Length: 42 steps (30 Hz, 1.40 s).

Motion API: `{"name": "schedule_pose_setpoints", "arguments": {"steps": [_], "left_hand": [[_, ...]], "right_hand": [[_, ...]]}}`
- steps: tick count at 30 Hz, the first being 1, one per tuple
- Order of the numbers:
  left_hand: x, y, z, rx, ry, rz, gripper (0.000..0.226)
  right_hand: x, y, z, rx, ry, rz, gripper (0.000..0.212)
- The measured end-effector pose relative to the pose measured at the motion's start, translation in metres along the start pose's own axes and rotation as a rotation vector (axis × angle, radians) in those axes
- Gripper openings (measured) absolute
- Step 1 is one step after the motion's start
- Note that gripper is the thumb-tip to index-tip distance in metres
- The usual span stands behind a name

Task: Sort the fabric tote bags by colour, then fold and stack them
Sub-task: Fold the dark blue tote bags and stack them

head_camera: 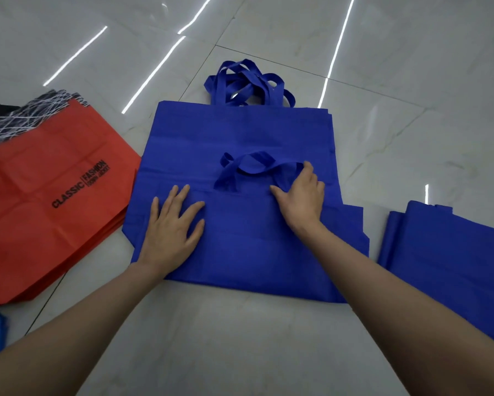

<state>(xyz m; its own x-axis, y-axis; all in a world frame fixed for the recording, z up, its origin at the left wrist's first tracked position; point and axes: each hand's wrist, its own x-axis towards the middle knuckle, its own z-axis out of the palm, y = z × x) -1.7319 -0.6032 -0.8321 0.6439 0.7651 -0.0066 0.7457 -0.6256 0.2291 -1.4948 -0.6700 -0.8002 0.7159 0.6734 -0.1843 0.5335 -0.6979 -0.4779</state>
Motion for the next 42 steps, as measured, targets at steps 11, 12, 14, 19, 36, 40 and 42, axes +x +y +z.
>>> {"name": "schedule_pose_setpoints", "arguments": {"steps": [11, 12, 14, 19, 36, 40, 42], "left_hand": [[-0.006, 0.001, 0.003, -0.004, -0.107, 0.004, 0.065], [-0.007, 0.002, 0.002, 0.013, -0.113, 0.005, 0.064], [-0.008, 0.003, 0.002, 0.051, -0.130, 0.000, 0.062], [-0.008, 0.008, -0.003, 0.101, -0.176, -0.025, 0.069], [-0.010, 0.026, -0.014, 0.167, -0.288, -0.096, 0.057], [-0.013, 0.029, -0.013, 0.146, -0.279, -0.117, 0.057], [-0.015, 0.030, -0.012, 0.146, -0.270, -0.121, 0.057]], "right_hand": [[0.041, -0.024, -0.037, 0.833, -0.160, 0.153, 0.042], [0.039, -0.028, -0.046, 0.840, -0.167, 0.083, 0.044], [0.031, -0.030, -0.064, 0.747, -0.248, -0.124, 0.051], [0.002, -0.015, -0.083, 0.475, -0.344, -0.375, 0.007], [-0.079, 0.051, -0.034, -0.614, -0.165, -0.679, 0.069], [-0.093, 0.036, -0.011, -0.730, -0.101, -0.763, 0.065], [-0.096, 0.024, 0.002, -0.644, -0.186, -0.697, 0.066]]}}
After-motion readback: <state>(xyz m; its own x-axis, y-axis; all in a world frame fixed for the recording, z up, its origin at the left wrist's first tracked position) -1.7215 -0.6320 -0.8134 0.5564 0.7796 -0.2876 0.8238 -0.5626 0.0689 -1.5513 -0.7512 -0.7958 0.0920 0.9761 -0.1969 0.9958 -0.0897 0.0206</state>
